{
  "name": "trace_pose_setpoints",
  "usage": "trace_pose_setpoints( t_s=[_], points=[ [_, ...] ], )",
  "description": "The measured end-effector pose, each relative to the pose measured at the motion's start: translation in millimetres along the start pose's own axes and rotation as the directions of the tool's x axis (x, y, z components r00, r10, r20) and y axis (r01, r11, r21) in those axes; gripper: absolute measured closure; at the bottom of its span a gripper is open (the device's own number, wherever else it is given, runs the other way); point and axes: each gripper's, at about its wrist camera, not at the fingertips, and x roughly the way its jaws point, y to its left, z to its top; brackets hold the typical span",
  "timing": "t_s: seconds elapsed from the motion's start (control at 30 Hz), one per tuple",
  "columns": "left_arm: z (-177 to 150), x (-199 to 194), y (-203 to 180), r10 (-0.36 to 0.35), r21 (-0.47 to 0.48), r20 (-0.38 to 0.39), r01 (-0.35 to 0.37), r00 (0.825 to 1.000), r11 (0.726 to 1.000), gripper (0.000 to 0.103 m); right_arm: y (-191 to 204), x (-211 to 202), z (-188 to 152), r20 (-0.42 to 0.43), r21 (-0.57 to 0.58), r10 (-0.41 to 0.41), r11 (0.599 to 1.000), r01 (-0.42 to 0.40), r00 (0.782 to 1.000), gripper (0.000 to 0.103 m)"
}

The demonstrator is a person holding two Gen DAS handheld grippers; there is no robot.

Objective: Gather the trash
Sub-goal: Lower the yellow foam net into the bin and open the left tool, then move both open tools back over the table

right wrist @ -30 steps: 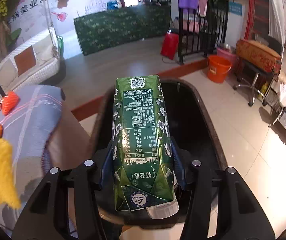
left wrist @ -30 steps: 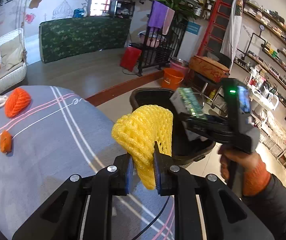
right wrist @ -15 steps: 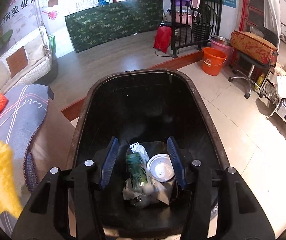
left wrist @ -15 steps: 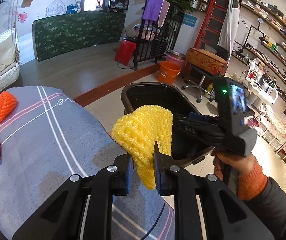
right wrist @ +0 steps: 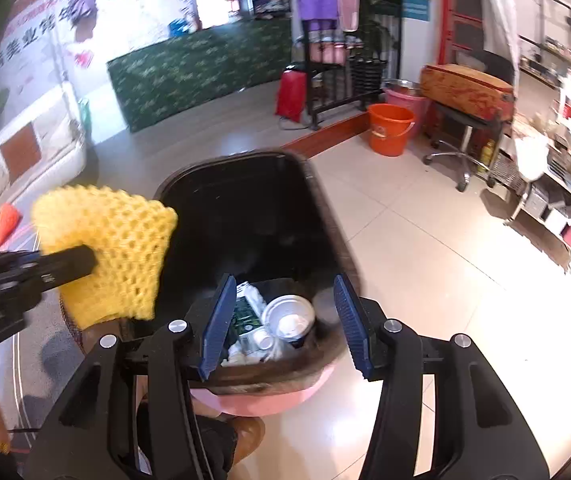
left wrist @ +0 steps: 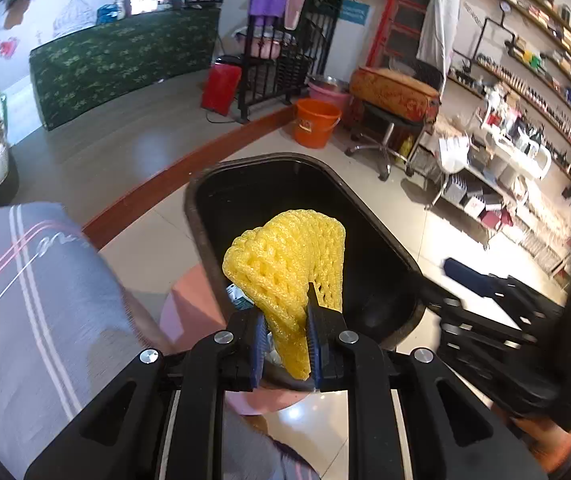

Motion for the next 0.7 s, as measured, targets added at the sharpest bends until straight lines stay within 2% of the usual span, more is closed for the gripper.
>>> trace_pose_setpoints(
  t_s=[0.13, 0.33, 0.37, 0.4, 0.43, 0.47, 0.5, 0.63, 0.7],
  points=[
    [8.1, 17.7, -9.8, -0.003, 0.024, -0.033, 0.004, 0.999, 1.000, 0.085, -22.7, -16.1, -4.2, 0.017, 0.056, -0.009, 0.998, 0.008, 1.000, 0.052],
    [13.4, 34.6, -20.3, 0.000, 0.043, -0.071, 0.003, 0.997, 0.999, 0.083, -34.3, -26.9, -9.4, 0.035, 0.082, -0.033, 0.996, 0.030, 0.999, 0.052],
    [14.8, 37.4, -20.9, -0.004, 0.039, -0.080, 0.007, 0.997, 0.999, 0.076, -35.5, -28.0, -9.9, 0.037, 0.087, -0.033, 0.996, 0.030, 0.999, 0.052],
    [15.6, 39.8, -20.4, -0.005, 0.029, -0.091, 0.008, 0.996, 1.000, 0.061, -36.7, -28.0, -9.8, 0.038, 0.088, -0.034, 0.996, 0.031, 0.999, 0.052],
    [16.3, 41.3, -19.7, -0.007, 0.017, -0.095, 0.009, 0.995, 1.000, 0.051, -38.4, -28.7, -10.9, 0.039, 0.091, -0.036, 0.995, 0.032, 0.999, 0.052],
    [16.5, 41.3, -19.0, -0.010, 0.008, -0.090, 0.011, 0.996, 1.000, 0.036, -39.1, -28.6, -11.5, 0.039, 0.094, -0.033, 0.995, 0.029, 0.999, 0.052],
    [16.9, 40.0, -18.6, -0.005, 0.005, -0.076, 0.005, 0.997, 1.000, 0.031, -38.9, -28.4, -11.0, 0.038, 0.096, -0.028, 0.995, 0.024, 0.999, 0.052],
    [17.7, 34.7, -18.8, -0.005, 0.007, -0.070, 0.005, 0.998, 1.000, 0.030, -38.6, -30.0, -10.1, 0.051, 0.094, -0.037, 0.995, 0.032, 0.998, 0.051],
    [18.6, 25.7, -18.1, 0.000, 0.003, -0.047, 0.000, 0.999, 1.000, 0.026, -39.4, -31.9, -11.1, 0.055, 0.101, -0.036, 0.994, 0.031, 0.998, 0.045]
  ],
)
